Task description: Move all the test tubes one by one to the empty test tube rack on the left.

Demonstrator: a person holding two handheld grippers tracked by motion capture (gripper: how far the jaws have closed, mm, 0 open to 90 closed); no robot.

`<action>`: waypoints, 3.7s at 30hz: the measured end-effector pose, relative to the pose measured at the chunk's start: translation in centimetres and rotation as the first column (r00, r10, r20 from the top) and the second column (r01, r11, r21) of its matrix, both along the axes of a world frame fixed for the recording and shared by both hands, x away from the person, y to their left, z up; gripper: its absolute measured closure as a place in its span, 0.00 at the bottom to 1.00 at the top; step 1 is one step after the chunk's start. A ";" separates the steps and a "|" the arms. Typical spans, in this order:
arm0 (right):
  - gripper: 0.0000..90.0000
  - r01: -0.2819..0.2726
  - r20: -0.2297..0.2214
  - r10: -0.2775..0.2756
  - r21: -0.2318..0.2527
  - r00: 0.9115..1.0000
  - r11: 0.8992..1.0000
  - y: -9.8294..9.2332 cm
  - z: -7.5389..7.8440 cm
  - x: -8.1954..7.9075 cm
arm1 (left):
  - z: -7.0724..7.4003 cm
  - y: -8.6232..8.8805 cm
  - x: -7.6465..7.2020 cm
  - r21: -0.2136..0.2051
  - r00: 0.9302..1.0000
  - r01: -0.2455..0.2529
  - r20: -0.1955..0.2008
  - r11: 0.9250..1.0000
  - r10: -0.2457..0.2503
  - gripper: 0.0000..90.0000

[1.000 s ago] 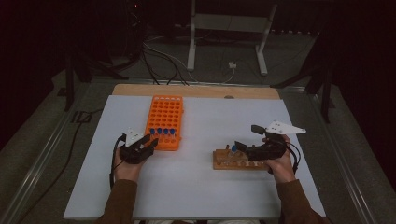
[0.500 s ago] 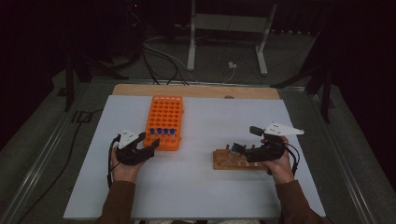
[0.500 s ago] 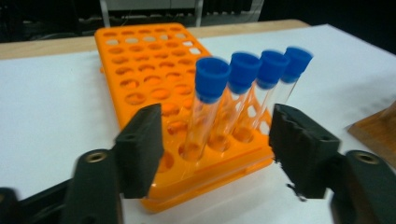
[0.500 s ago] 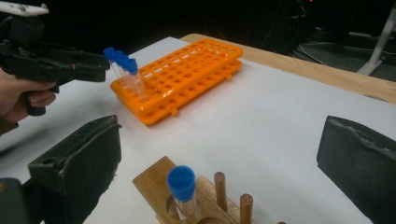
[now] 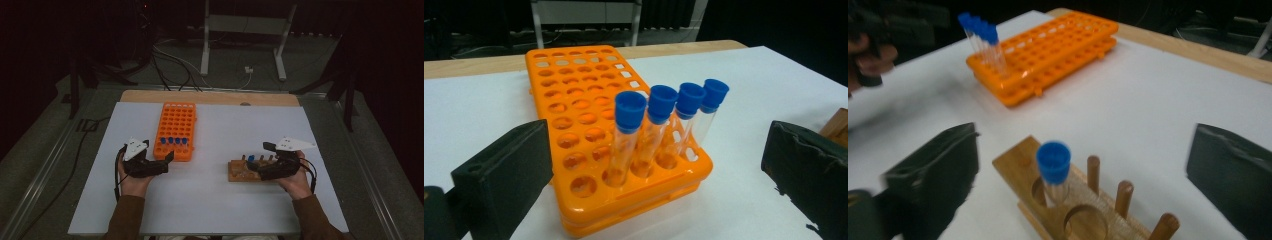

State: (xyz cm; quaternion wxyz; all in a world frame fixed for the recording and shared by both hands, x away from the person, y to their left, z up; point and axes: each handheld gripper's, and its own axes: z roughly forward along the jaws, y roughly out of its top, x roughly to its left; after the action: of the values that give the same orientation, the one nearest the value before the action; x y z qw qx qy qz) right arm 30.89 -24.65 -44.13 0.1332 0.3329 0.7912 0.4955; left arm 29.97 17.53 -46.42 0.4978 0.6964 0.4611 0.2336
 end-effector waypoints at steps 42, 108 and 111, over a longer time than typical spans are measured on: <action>0.86 -0.069 0.044 0.073 -0.088 0.996 0.994 1.7 -1.1 -1.0 | 0.8 -1.8 -0.4 0.012 0.999 0.042 0.010 0.999 -0.042 0.01; 0.86 -0.093 0.061 0.092 0.008 0.994 0.996 4.8 5.0 1.3 | 3.6 -12.0 0.6 0.043 0.944 0.327 0.034 0.944 -0.329 0.09; 0.86 -0.099 0.057 0.099 0.008 0.993 0.995 5.3 4.9 1.3 | 3.5 -12.6 0.7 0.042 0.941 0.335 0.029 0.941 -0.336 0.09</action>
State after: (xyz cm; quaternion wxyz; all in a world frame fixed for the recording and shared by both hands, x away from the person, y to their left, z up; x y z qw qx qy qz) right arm 32.19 -19.36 -39.23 0.1290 0.2798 0.7999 0.5149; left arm 30.70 4.93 -42.91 0.5257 0.7695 0.3225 0.1662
